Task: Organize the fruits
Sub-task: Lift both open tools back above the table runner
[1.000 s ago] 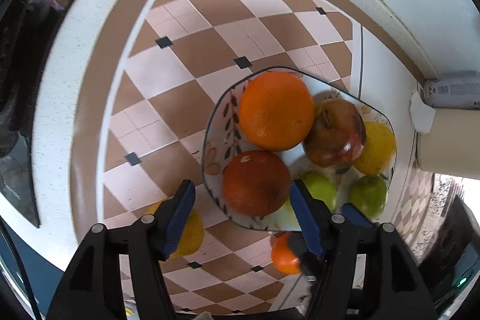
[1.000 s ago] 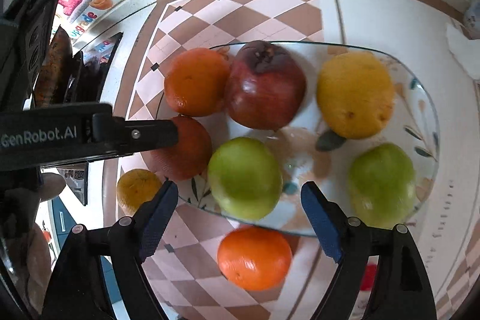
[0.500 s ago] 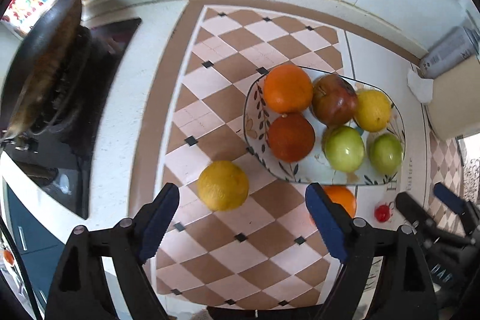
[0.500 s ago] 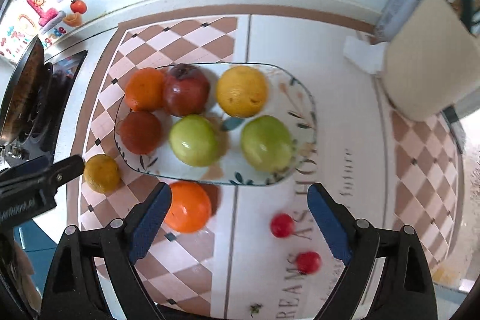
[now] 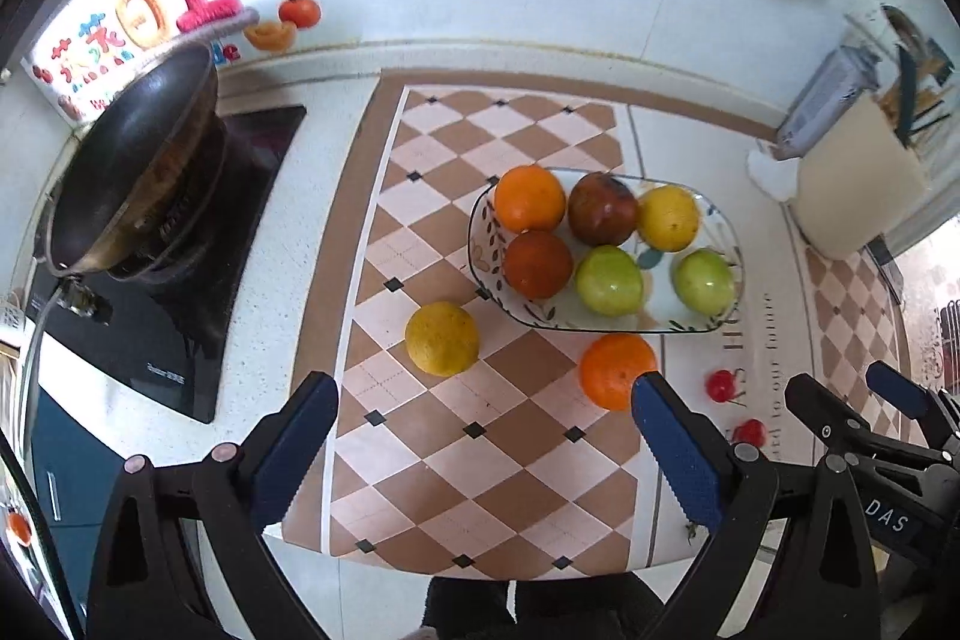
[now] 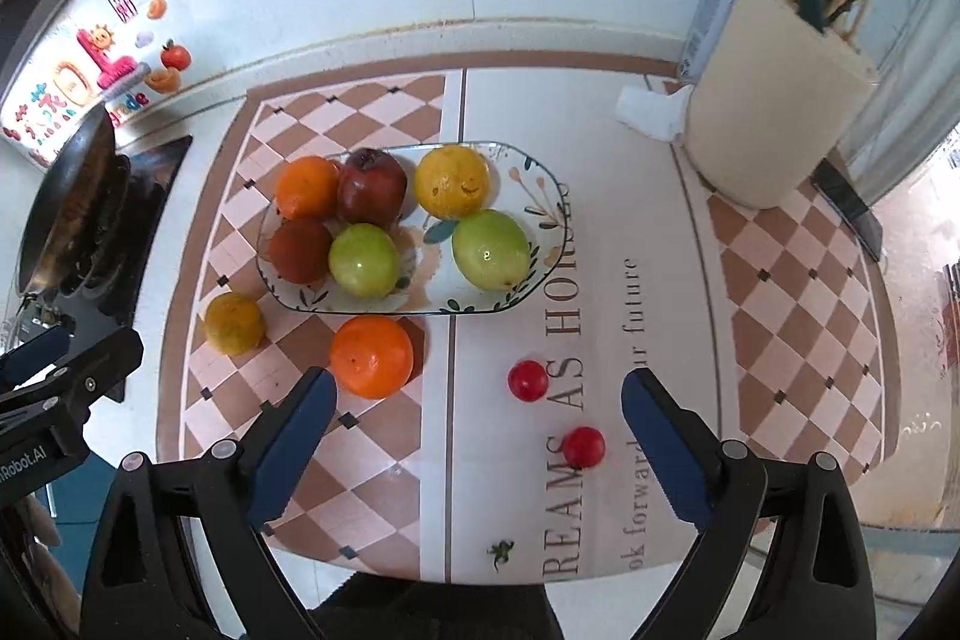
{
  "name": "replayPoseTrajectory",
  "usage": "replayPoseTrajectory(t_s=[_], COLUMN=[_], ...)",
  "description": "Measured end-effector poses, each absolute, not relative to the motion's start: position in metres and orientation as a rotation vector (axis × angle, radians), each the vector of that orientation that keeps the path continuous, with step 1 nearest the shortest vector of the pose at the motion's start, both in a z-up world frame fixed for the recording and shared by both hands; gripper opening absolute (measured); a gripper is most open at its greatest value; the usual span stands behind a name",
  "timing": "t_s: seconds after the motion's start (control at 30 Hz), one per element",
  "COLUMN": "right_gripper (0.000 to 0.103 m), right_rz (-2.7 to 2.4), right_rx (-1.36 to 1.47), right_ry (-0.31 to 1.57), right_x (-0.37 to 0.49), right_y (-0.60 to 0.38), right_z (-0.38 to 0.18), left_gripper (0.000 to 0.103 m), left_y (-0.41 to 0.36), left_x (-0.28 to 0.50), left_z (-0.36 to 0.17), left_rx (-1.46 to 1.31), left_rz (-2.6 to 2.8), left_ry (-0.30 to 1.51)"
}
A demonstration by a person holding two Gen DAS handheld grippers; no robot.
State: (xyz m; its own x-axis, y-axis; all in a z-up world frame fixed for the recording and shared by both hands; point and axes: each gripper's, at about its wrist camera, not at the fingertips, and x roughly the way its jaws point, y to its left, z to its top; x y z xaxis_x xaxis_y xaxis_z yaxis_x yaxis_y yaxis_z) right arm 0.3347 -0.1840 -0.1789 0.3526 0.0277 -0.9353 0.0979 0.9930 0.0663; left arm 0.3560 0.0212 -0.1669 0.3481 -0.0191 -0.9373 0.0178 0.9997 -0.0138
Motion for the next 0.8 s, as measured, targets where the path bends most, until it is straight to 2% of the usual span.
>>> replayPoseTrajectory(t_s=[0.4,0.8], right_gripper=[0.098,0.098], right_rz=[-0.047,-0.045], right_rx=[0.132,0.123], right_ry=[1.097,1.037], right_x=[0.286,0.260], right_y=[-0.190,-0.186], right_z=[-0.110,-0.071], left_gripper=[0.100,0.100], left_y=[0.012,0.010], left_x=[0.315,0.295], left_z=[-0.108,-0.083], left_rx=[0.033,0.020], left_rz=[-0.058,-0.075], left_ry=[1.087,1.030])
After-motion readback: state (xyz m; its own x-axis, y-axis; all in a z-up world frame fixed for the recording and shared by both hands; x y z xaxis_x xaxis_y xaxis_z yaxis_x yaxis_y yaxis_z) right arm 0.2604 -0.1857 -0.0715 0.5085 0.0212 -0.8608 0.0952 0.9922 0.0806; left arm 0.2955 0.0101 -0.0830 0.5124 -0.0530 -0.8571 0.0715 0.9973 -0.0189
